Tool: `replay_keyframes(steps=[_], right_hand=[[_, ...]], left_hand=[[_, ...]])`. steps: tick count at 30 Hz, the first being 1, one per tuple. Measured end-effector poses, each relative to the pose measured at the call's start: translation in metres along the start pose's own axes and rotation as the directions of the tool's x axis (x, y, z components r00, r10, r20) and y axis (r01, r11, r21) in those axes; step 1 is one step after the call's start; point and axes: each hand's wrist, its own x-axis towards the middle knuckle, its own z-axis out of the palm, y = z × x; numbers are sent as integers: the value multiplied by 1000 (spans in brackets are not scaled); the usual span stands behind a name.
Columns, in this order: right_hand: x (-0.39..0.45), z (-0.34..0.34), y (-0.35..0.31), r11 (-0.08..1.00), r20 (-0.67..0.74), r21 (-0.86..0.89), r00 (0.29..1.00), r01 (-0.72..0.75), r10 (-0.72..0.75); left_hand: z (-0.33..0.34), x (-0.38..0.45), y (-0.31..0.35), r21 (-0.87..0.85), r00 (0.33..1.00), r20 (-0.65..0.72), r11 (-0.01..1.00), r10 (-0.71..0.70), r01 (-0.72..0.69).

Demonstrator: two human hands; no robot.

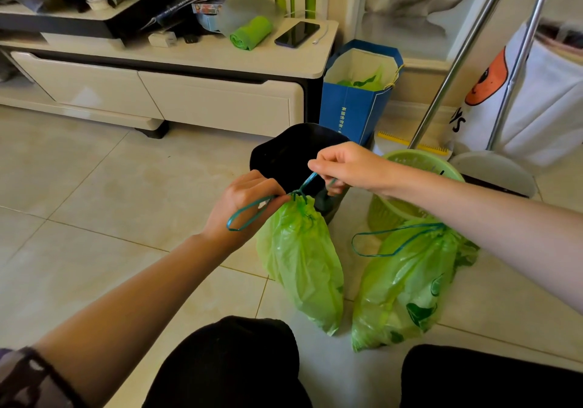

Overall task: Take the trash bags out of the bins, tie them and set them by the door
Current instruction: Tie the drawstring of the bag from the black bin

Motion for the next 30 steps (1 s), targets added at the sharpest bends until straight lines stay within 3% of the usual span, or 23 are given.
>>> replay_keyframes(steps=[5, 12, 19, 24, 27, 30], right_hand=[[-4, -7, 2, 993, -31, -115, 1000, -3, -1], [-14, -10, 42, 965, -38, -235, 993, -117, 111], [-23, -6, 63, 921, -24, -320, 973, -224, 229], [-21, -8, 57, 928, -60, -315, 980, -199, 190], [-21, -17, 49, 955, -80, -236, 983, -181, 166], [-23, -26, 31, 970, -105, -203, 987, -137, 118]], left_hand=[[-2, 1, -3, -51, 992, 19, 991, -123, 124], [4, -23, -17, -49, 943, 162, 952, -290, 301], [10, -36, -25, -25, 892, 303, 932, -337, 360], [3, -28, -21, -86, 835, 307, 860, -457, 502], [-5, -15, -15, -242, 796, 243, 760, -554, 603], [-13, 3, -5, -378, 798, 146, 713, -584, 591]])
